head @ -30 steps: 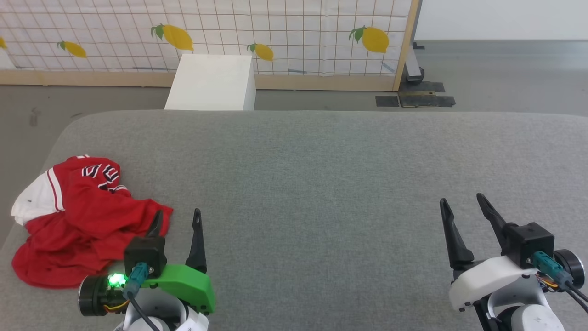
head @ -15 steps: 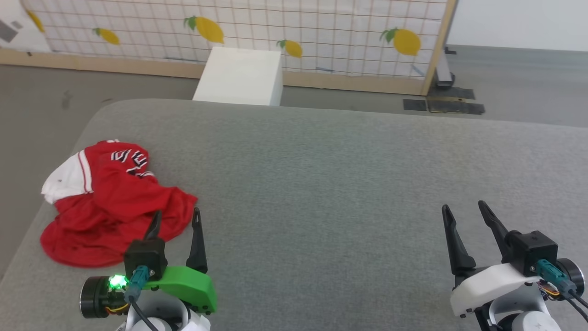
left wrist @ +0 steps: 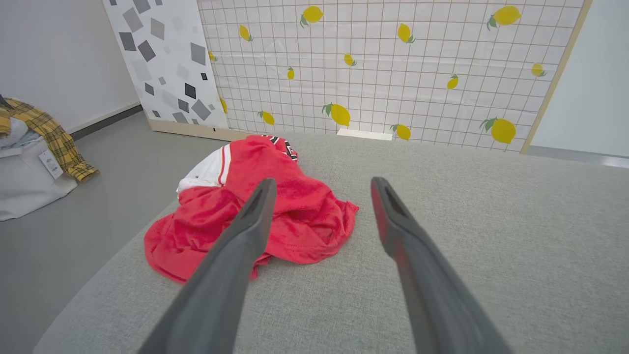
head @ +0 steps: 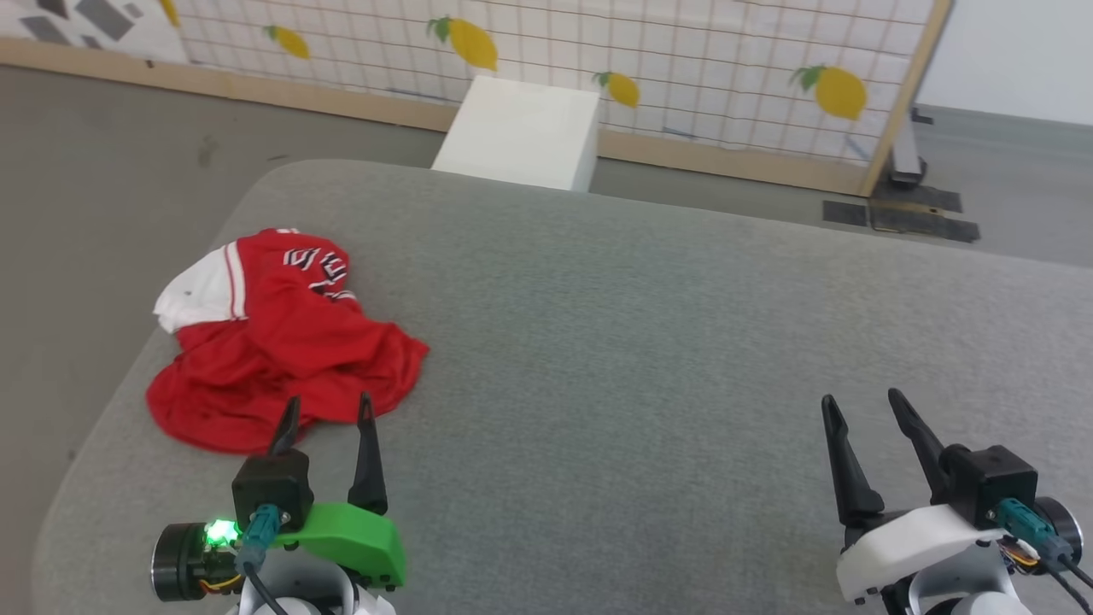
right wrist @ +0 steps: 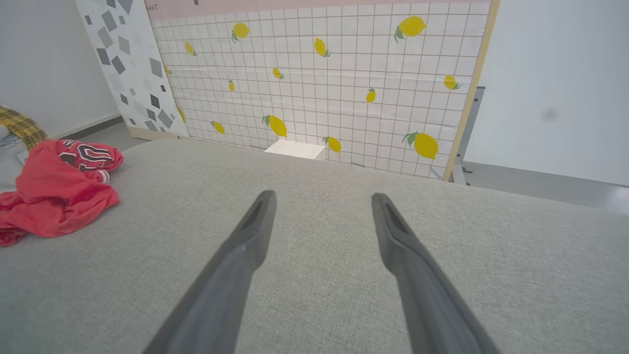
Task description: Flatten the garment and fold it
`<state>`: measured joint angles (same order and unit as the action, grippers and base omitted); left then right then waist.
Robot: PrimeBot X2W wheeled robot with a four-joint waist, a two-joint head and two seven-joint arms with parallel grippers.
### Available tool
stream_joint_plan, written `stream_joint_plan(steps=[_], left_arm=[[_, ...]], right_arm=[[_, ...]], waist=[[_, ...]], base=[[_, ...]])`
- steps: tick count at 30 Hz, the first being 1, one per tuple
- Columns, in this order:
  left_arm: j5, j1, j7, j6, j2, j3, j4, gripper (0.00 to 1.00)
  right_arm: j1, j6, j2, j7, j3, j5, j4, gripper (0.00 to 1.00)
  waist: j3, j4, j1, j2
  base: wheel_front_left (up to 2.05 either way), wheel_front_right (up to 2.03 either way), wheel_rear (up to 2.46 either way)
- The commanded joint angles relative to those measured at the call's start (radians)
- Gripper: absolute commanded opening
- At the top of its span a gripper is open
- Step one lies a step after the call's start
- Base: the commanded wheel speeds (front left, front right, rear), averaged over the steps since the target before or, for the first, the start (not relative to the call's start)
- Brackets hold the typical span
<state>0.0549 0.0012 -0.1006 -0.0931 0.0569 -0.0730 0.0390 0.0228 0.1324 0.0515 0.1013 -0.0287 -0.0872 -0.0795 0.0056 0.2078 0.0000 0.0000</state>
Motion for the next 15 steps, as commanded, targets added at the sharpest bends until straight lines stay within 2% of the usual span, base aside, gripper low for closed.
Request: stream_joint_plan(steps=[1,15], left_arm=[[0.014,0.017,-0.014,-0.007,0.004,-0.003,0.002,1.0],[0.027,0.034,-0.042,-0.034,0.009,-0.015,0.008,1.0]], right_arm=[[0.013,-0.001,-0.001,0.012,-0.001,-0.009,-0.006,1.0],[0.025,-0.001,-0.001,0.041,0.0,-0.035,-0.037,1.0]], waist=[[-0.001,0.031,0.0,0.0],[-0.011,0.126,0.0,0.0]], base=[[0.0,0.0,0.0],[0.0,0.0,0.0]])
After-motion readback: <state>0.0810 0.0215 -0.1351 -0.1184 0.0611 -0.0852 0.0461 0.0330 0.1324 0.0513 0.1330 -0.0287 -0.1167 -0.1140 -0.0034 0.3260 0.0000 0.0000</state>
